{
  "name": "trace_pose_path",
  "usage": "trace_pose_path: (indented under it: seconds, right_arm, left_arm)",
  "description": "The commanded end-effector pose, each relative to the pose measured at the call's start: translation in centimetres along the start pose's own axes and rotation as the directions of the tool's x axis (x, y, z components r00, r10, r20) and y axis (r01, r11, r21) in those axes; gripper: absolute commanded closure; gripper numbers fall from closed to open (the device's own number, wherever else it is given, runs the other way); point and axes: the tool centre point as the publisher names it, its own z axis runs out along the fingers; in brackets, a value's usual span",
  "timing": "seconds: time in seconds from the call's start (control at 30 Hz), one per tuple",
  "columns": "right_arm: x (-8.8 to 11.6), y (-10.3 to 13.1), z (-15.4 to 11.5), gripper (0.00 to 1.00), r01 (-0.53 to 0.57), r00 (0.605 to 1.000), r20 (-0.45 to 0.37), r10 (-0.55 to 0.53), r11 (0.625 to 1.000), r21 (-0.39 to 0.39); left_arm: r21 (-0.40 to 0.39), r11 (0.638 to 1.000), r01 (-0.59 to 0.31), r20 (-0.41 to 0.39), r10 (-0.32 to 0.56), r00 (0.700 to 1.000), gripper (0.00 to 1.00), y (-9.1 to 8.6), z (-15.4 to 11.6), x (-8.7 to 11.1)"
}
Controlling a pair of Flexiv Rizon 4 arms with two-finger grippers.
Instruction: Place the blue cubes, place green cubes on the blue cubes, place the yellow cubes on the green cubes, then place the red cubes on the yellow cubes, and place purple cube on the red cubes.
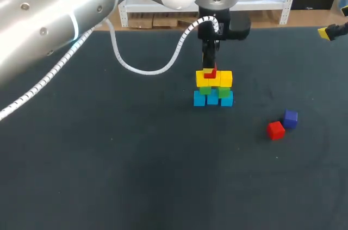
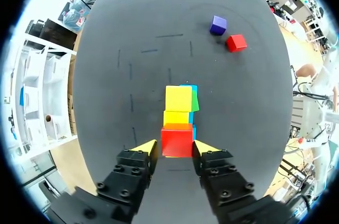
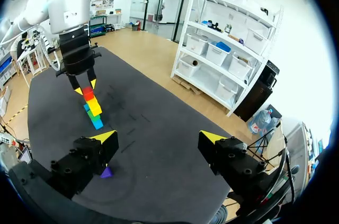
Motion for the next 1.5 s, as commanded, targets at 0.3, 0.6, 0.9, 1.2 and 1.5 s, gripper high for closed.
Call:
trace_pose_path:
  seconds: [0.3, 0.6, 0.9, 1.2, 1.5]
  right_arm:
    - [0.1, 0.4, -0.2, 0.00, -0.002, 1.000, -0.001, 0.002, 0.999, 0.039]
    - [0.1, 0.4, -0.2, 0.00, -0.002, 1.000, -0.001, 0.002, 0.999, 0.039]
    - [0.1, 0.4, -0.2, 0.00, -0.002, 1.000, -0.001, 0.002, 0.999, 0.039]
    - [0.1, 0.4, -0.2, 0.00, -0.002, 1.000, -0.001, 0.002, 0.999, 0.039]
    - [0.1, 0.4, -0.2, 0.00, -0.002, 1.000, -0.001, 0.002, 0.999, 0.039]
  left_arm:
    - [0.002, 1.000, 0.011, 0.024, -0.012, 1.000, 0.00, -0.5, -0.8, 0.7]
    - [-0.081, 0.986, 0.145, 0.142, -0.133, 0.981, 0.00, -0.8, -3.7, 4.7]
    - [-0.161, 0.897, 0.412, 0.267, -0.362, 0.893, 0.00, 0.0, -5.9, 11.0]
    - [-0.175, 0.780, 0.600, 0.394, -0.503, 0.769, 0.00, 0.5, -7.6, 16.2]
    - [-0.180, 0.666, 0.724, 0.489, -0.578, 0.653, 0.00, 0.4, -9.1, 21.7]
